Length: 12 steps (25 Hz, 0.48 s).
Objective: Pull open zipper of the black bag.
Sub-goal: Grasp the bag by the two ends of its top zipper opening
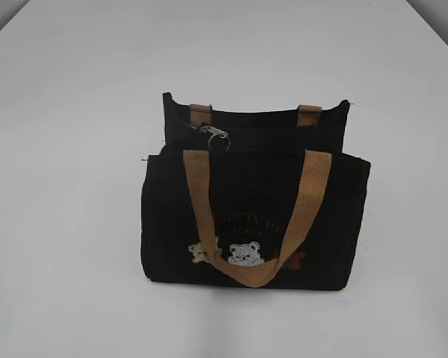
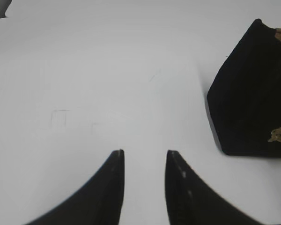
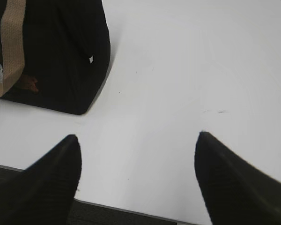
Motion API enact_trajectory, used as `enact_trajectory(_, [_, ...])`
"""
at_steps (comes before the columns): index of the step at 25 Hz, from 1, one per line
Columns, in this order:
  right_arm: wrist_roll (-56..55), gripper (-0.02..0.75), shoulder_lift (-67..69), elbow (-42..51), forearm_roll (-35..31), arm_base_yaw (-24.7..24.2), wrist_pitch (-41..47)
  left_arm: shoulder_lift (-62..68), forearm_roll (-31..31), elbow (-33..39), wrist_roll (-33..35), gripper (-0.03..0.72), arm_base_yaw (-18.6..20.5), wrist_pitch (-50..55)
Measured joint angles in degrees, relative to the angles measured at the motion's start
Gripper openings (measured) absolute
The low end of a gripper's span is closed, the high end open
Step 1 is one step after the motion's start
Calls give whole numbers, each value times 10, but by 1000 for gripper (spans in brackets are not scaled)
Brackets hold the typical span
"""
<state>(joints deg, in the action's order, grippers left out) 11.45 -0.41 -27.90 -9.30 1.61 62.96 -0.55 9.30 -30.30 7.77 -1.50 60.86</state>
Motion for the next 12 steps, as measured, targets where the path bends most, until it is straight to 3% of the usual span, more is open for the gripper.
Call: enact_trajectory(12, [0,582,0,0,0,0,0,0,0,0,0,229,0,0])
